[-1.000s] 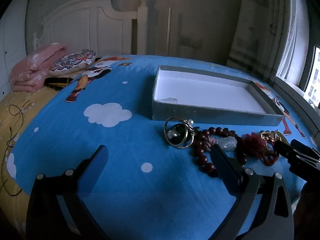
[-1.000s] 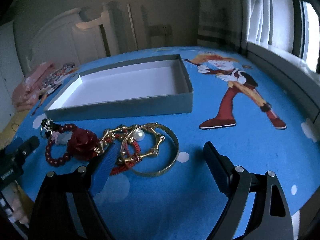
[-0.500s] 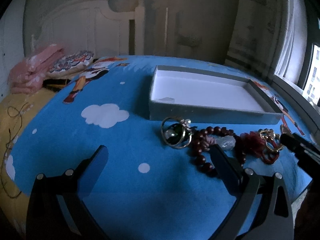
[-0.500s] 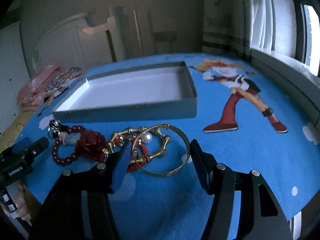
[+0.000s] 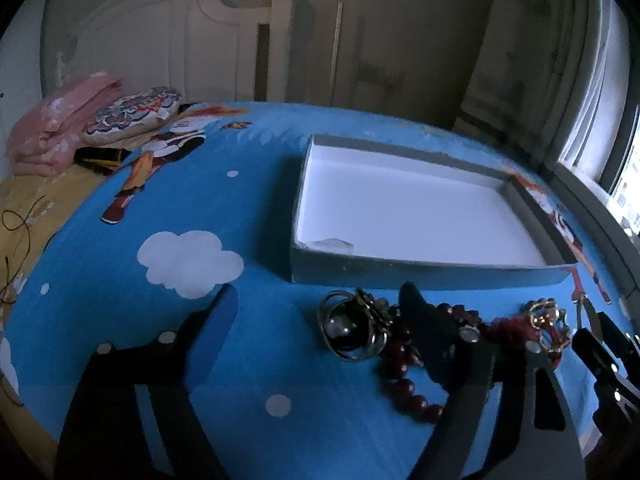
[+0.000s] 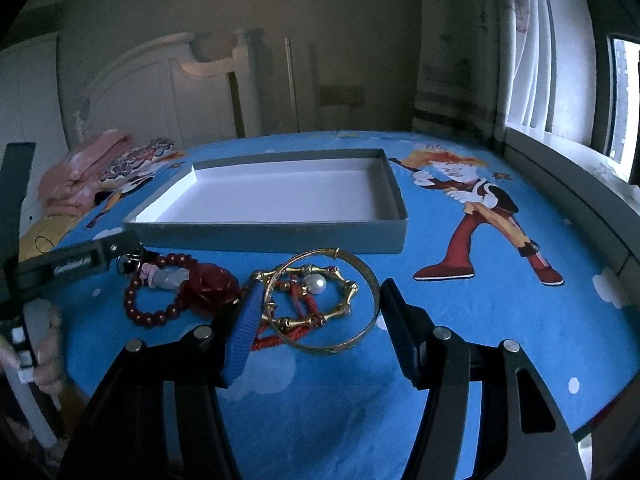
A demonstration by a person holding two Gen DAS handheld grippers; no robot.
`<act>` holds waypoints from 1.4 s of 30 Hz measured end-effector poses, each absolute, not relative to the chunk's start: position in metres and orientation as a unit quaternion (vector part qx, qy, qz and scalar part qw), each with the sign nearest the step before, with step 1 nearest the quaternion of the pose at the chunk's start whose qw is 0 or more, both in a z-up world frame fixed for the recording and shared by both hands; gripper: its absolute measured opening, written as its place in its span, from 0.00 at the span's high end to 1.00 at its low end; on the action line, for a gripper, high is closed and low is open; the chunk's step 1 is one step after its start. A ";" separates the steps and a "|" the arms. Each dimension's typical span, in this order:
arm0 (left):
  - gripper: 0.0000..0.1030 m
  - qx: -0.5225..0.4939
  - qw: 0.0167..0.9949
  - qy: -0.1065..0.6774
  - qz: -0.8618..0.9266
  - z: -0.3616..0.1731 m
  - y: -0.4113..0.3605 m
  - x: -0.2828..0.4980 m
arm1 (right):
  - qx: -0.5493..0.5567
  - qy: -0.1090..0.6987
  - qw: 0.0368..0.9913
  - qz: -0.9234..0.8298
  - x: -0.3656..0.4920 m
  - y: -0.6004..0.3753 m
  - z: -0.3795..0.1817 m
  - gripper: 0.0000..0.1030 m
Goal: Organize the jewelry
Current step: 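Reach the right gripper to the gold bangle and close on it, then carry the gold bangle into the grey tray and open the right gripper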
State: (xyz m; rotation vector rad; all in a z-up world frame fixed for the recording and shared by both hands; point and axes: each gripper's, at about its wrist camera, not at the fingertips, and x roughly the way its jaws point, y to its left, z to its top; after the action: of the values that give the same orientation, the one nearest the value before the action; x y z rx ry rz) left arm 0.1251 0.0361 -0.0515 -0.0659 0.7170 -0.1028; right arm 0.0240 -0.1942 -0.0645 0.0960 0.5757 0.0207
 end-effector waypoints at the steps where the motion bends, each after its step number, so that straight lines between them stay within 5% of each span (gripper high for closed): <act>1: 0.30 -0.033 0.932 0.355 -0.056 -0.053 0.035 0.127 | 0.047 0.284 0.958 0.010 0.024 -0.194 -0.065 0.44; 3: 0.40 -0.027 0.929 0.362 -0.067 -0.056 0.032 0.127 | 0.046 0.284 0.958 0.010 0.023 -0.194 -0.066 0.44; 5: 0.63 -0.013 0.926 0.367 -0.088 -0.059 0.025 0.125 | 0.048 0.285 0.957 0.010 0.023 -0.194 -0.066 0.44; 42: 0.64 0.007 0.961 0.269 -0.058 -0.027 0.008 0.059 | 0.013 0.247 0.969 0.027 0.012 -0.161 -0.042 0.44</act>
State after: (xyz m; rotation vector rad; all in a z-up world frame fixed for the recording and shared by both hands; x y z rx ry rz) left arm 0.0590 0.0082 -0.0270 0.0135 0.5458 -0.1173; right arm 0.0123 -0.1609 -0.0416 0.0265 0.4992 0.0555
